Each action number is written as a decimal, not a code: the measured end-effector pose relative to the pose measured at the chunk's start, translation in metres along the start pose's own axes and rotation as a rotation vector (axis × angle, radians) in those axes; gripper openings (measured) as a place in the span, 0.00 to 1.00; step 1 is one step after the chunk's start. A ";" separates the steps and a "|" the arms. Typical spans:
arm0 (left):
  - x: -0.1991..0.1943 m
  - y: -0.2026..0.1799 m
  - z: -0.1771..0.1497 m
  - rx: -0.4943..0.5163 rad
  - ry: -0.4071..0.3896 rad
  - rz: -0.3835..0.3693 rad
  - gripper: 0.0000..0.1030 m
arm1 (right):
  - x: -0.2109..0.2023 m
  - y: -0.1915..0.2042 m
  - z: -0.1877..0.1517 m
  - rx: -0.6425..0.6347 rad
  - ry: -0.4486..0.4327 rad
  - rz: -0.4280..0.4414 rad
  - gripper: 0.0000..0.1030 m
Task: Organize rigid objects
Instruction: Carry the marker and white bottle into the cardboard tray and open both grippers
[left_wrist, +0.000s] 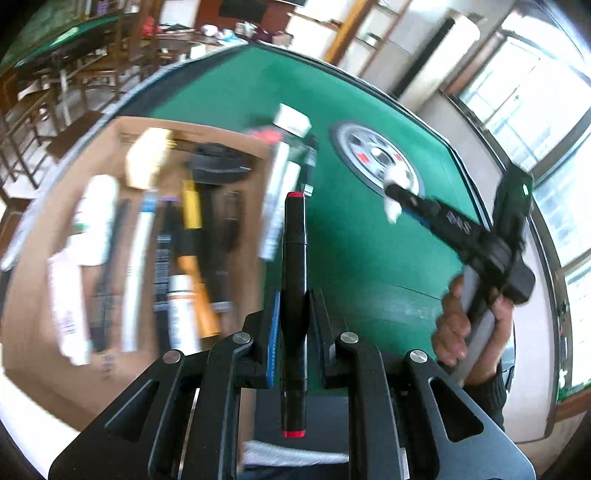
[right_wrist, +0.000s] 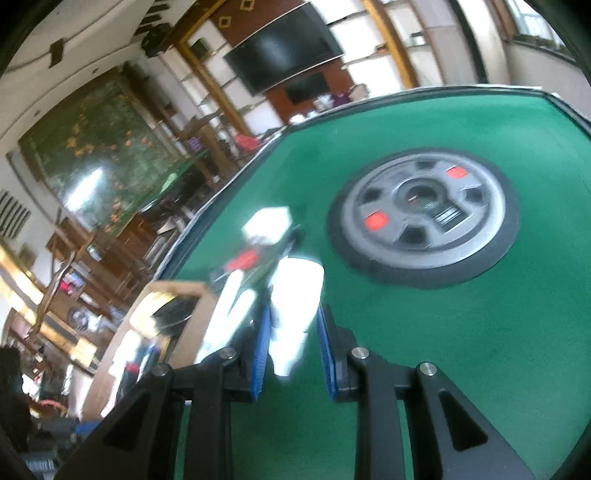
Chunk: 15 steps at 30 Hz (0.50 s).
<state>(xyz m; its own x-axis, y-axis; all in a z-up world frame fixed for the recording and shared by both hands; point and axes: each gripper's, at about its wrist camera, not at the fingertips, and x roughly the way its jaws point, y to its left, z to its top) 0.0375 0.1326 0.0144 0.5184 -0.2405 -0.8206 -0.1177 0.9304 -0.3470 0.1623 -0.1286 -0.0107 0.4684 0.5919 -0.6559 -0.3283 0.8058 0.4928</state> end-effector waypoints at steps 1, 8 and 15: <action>-0.006 0.008 -0.002 -0.011 -0.007 0.005 0.14 | -0.001 0.008 -0.005 0.002 0.011 0.024 0.24; -0.030 0.063 -0.009 -0.089 -0.041 0.058 0.14 | -0.008 0.097 -0.045 -0.096 0.076 0.164 0.24; -0.019 0.093 -0.016 -0.126 -0.020 0.092 0.14 | 0.023 0.160 -0.079 -0.177 0.203 0.211 0.24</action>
<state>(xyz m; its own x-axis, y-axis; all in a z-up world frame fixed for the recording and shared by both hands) 0.0028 0.2197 -0.0094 0.5173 -0.1489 -0.8428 -0.2705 0.9058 -0.3260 0.0557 0.0149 0.0080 0.2082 0.7223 -0.6595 -0.5462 0.6452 0.5342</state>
